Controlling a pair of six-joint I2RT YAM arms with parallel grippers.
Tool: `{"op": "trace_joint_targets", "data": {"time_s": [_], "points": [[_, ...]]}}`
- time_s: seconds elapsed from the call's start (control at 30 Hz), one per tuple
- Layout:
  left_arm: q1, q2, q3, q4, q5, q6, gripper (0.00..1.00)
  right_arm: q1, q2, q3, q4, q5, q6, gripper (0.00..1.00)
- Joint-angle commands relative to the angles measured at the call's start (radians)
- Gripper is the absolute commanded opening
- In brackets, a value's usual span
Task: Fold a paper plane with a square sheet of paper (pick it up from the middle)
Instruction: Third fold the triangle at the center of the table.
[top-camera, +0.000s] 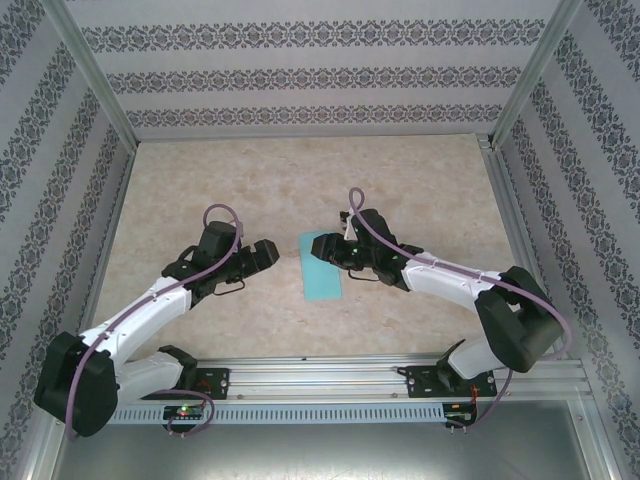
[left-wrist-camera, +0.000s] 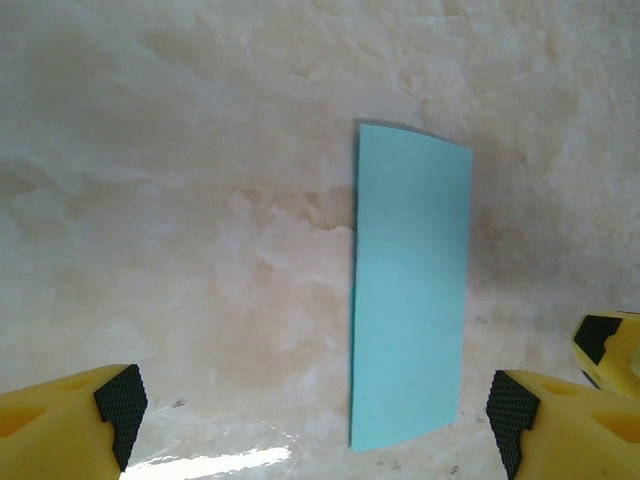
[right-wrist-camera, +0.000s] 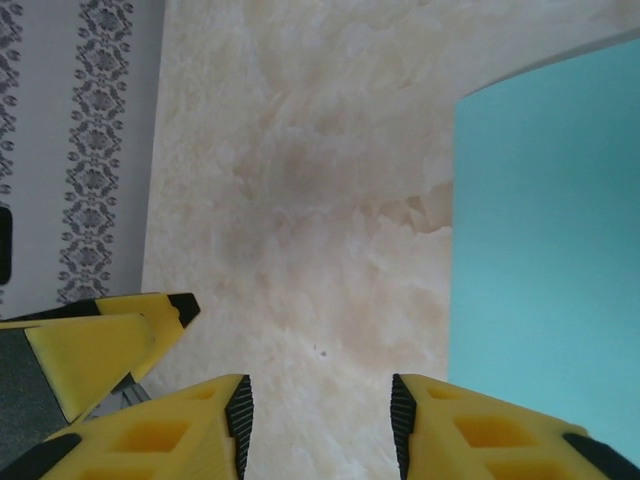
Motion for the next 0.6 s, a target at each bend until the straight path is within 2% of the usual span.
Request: {"op": "trace_joint_targets", "data": {"time_s": [0.0,0.17,0.3,0.57], "points": [[-0.012,0.027,-0.005,0.055,0.045,-0.003,0.91,-0.013,0.021,-0.033,0.056,-0.006,0.038,0.38],[-0.011,0.091,0.027,0.054,0.057,0.037,0.92,-0.01,0.07,-0.027,0.087,-0.044,0.064,0.28],[-0.012,0.159,0.054,0.092,0.096,0.041,0.92,-0.003,0.131,-0.002,0.091,-0.062,0.069,0.25],[-0.012,0.26,0.124,0.114,0.145,0.05,0.91,0.015,0.259,-0.043,0.125,0.009,0.147,0.25]]}}
